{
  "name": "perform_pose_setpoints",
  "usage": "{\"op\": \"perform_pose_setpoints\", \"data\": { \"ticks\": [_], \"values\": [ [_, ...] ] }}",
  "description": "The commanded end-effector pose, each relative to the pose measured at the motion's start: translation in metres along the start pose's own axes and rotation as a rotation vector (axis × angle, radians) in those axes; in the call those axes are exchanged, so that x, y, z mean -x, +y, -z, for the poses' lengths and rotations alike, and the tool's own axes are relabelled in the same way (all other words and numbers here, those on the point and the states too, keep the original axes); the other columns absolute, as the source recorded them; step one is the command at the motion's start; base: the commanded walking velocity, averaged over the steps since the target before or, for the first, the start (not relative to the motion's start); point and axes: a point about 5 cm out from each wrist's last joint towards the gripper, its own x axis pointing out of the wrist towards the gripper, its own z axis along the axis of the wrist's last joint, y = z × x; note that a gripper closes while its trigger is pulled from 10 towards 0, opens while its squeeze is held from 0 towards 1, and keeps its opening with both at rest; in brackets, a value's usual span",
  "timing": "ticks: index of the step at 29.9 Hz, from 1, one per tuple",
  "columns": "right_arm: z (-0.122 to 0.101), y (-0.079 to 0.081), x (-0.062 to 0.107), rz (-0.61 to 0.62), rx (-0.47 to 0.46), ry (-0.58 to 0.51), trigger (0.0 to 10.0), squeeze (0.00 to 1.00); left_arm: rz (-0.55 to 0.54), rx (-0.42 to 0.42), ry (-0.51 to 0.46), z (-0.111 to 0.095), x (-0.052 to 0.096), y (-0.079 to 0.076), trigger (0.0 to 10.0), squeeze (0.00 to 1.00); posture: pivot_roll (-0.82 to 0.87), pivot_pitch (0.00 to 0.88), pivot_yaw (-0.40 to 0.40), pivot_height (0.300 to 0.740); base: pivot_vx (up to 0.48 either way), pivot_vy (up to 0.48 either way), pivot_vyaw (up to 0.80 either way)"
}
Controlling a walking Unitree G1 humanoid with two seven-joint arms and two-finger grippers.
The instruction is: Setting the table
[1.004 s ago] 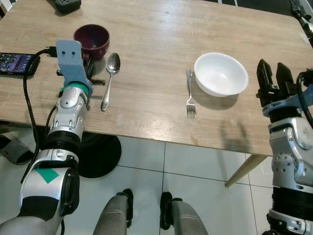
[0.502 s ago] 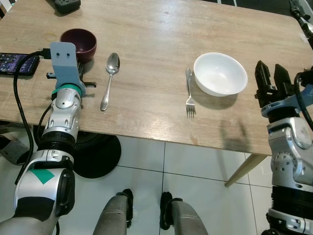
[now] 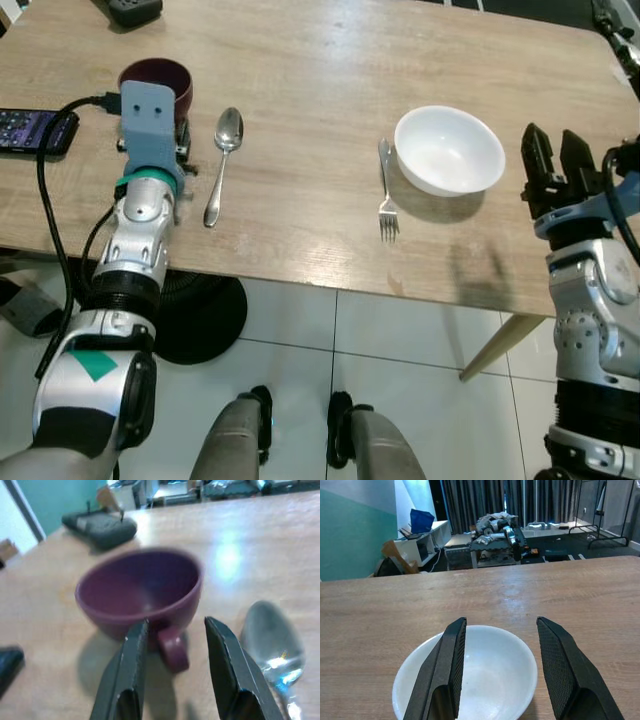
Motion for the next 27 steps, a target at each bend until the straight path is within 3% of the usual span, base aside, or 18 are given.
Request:
{"op": "perform_pose_setpoints", "data": {
  "ticks": [1, 11, 13, 14, 15, 16, 17, 20, 27],
  "values": [
    [0.001, -0.006, 0.002, 0.022, 0.000, 0.002, 10.0, 0.00, 0.015, 0.001, -0.017, 0.001, 0.007, -0.006, 10.0, 0.00, 0.11, 0.159, -0.030, 0.740, 0.000, 0.000, 0.00],
    [0.001, -0.005, 0.002, 0.021, -0.002, -0.001, 10.0, 0.00, 0.138, -0.003, -0.072, -0.012, 0.023, -0.022, 10.0, 0.00, 0.12, 0.160, -0.024, 0.740, 0.000, 0.000, 0.00],
    [0.000, -0.003, 0.004, 0.017, 0.012, -0.004, 10.0, 0.00, 0.280, -0.009, -0.070, -0.017, 0.029, -0.033, 10.0, 0.00, 0.13, 0.141, -0.017, 0.740, 0.000, 0.000, 0.00],
    [0.000, -0.003, 0.004, 0.017, 0.012, -0.004, 10.0, 0.00, 0.280, -0.009, -0.070, -0.017, 0.029, -0.033, 10.0, 0.00, 0.13, 0.141, -0.017, 0.740, 0.000, 0.000, 0.00],
    [0.000, -0.002, 0.005, 0.014, 0.022, -0.007, 10.0, 0.00, 0.368, -0.021, -0.059, -0.021, 0.033, -0.039, 10.0, 0.00, 0.13, 0.127, -0.012, 0.740, 0.000, 0.000, 0.00],
    [0.000, -0.002, 0.005, 0.014, 0.022, -0.007, 10.0, 0.00, 0.368, -0.021, -0.059, -0.021, 0.033, -0.039, 10.0, 0.00, 0.13, 0.127, -0.012, 0.740, 0.000, 0.000, 0.00],
    [0.000, 0.000, 0.007, 0.012, 0.034, -0.011, 10.0, 0.00, 0.444, -0.035, -0.057, -0.026, 0.036, -0.043, 10.0, 0.00, 0.14, 0.116, -0.009, 0.740, 0.000, 0.000, 0.00],
    [0.001, 0.002, 0.009, 0.012, 0.038, -0.008, 10.0, 0.00, 0.486, -0.043, -0.050, -0.031, 0.037, -0.045, 10.0, 0.00, 0.14, 0.104, -0.007, 0.740, 0.000, 0.000, 0.00],
    [0.018, 0.001, 0.027, 0.042, 0.063, 0.053, 10.0, 0.00, 0.394, 0.028, 0.065, -0.031, 0.038, -0.037, 10.0, 0.00, 0.13, 0.060, 0.010, 0.740, 0.000, 0.000, 0.00]
  ]
}}
